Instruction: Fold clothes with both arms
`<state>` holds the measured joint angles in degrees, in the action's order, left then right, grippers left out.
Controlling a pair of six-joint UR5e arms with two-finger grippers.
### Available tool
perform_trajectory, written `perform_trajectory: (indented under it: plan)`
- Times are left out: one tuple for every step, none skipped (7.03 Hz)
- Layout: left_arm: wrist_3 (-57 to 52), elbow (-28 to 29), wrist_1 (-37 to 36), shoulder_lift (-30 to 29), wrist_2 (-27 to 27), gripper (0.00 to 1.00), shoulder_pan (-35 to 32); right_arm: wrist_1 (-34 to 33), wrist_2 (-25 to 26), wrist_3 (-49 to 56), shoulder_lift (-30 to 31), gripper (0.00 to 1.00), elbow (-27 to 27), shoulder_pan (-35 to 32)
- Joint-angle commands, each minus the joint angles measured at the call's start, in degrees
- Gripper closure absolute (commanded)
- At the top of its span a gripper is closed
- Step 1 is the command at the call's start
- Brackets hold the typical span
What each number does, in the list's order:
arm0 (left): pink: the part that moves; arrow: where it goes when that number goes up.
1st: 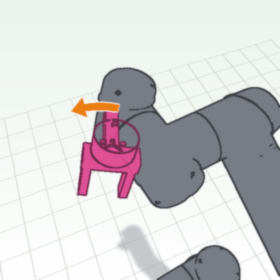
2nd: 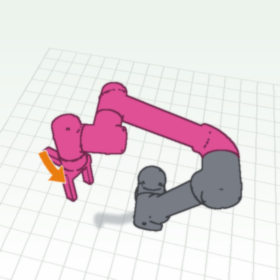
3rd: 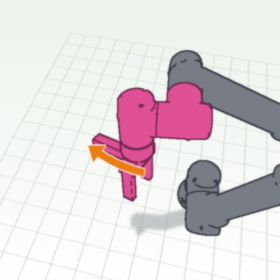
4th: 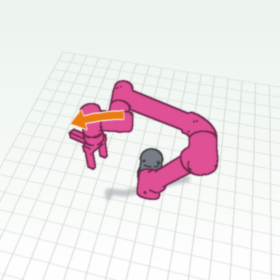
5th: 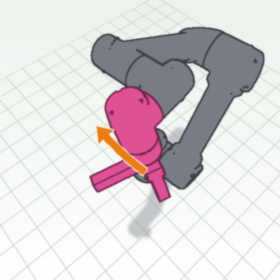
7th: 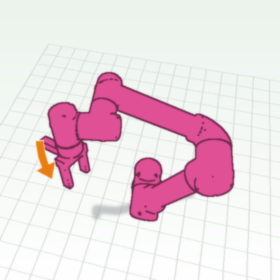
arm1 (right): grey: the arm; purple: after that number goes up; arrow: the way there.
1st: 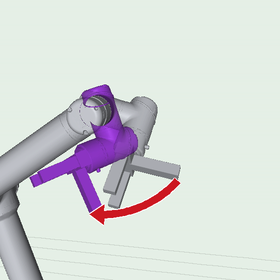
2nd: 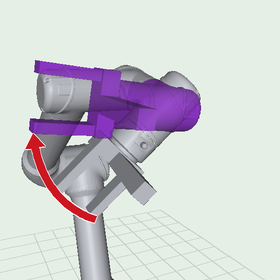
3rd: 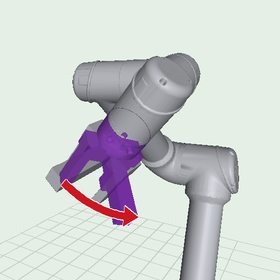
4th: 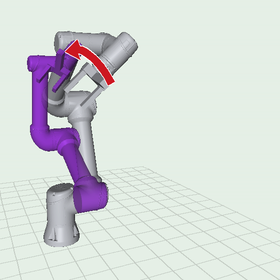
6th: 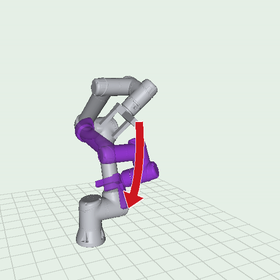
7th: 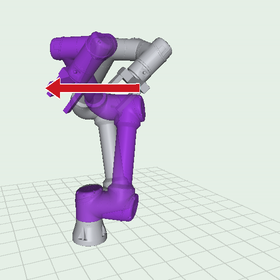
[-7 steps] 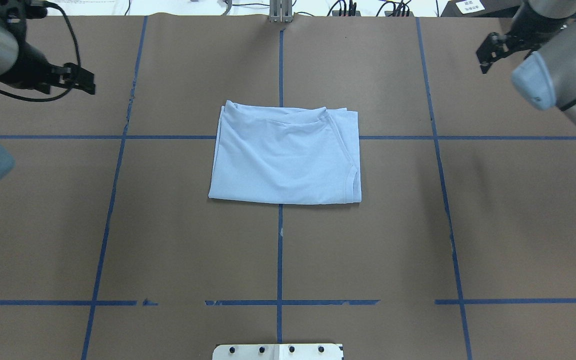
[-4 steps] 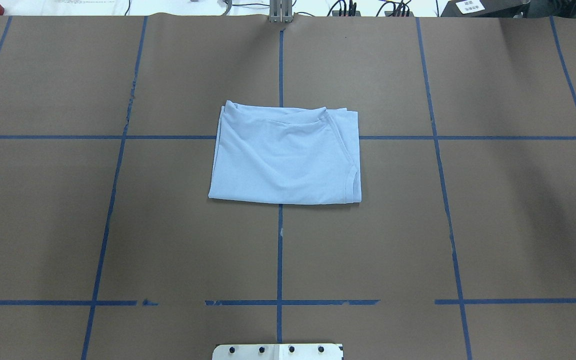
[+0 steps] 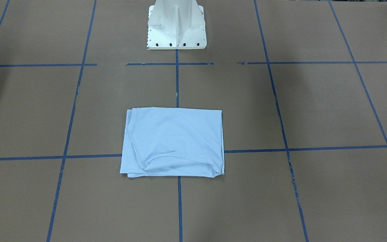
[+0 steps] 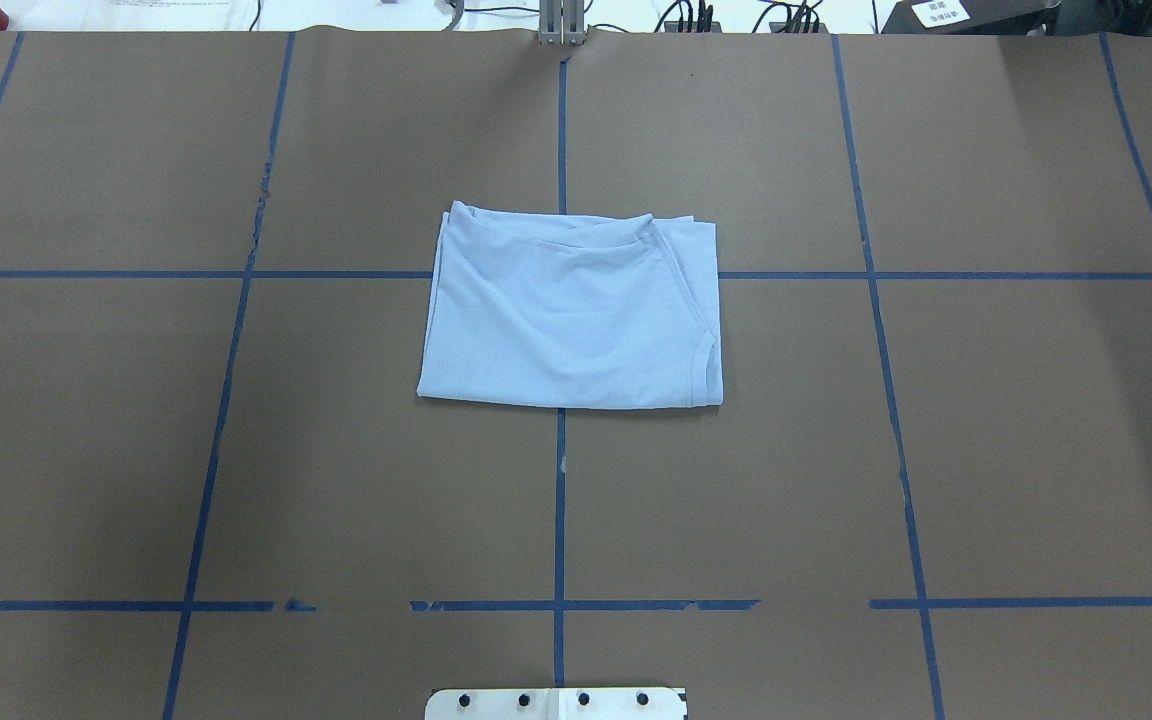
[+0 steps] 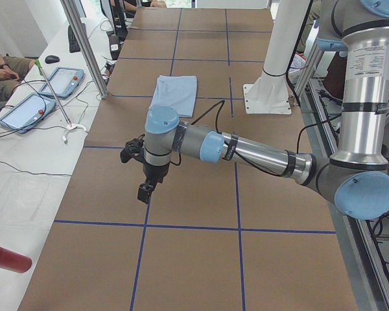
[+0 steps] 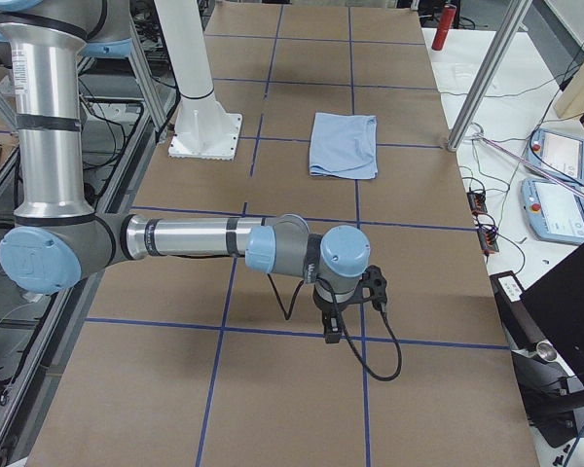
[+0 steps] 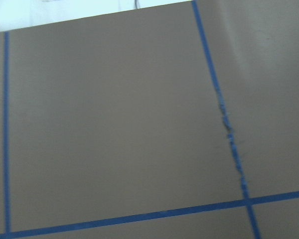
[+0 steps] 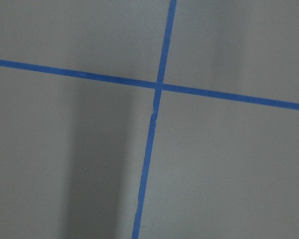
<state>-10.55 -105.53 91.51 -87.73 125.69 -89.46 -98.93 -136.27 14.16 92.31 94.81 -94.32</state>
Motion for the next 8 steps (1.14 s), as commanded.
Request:
perform_trajectory:
  plan:
    - [-0.87,1.97,0.68,3.27,-1.59,0.00,-0.28,0.14,-0.05,0.08,1.82,0.00,0.20,-0.69]
    - [-0.35,5.30,0.51,3.01,0.93,0.00,-0.19,0.05,-0.74,-0.01,2.69,0.00,-0.76,-0.69]
    - [-0.26,8.73,0.77,2.14,3.13,0.00,-0.02,0.05,-1.10,-0.01,3.23,0.00,-1.21,-0.68]
    - [-0.17,10.59,0.69,0.04,3.15,0.00,0.25,-0.03,-1.10,-0.01,3.49,0.00,-1.91,-0.68]
    - [-0.17,14.26,0.69,-3.55,3.24,0.00,0.25,-0.04,-1.10,-0.01,3.58,0.00,-2.44,-0.68]
    - [-0.26,17.52,0.69,-6.02,3.24,0.00,0.25,-0.04,-1.10,-0.01,3.58,0.00,-2.79,-0.68]
    - [-0.26,17.81,0.51,-6.31,3.24,0.00,0.25,-0.04,-1.02,-0.10,3.50,0.00,-2.79,-0.68]
    - [-0.26,17.38,0.42,-6.13,3.33,0.00,0.07,0.05,-1.02,-0.79,3.41,0.00,-2.79,-0.68]
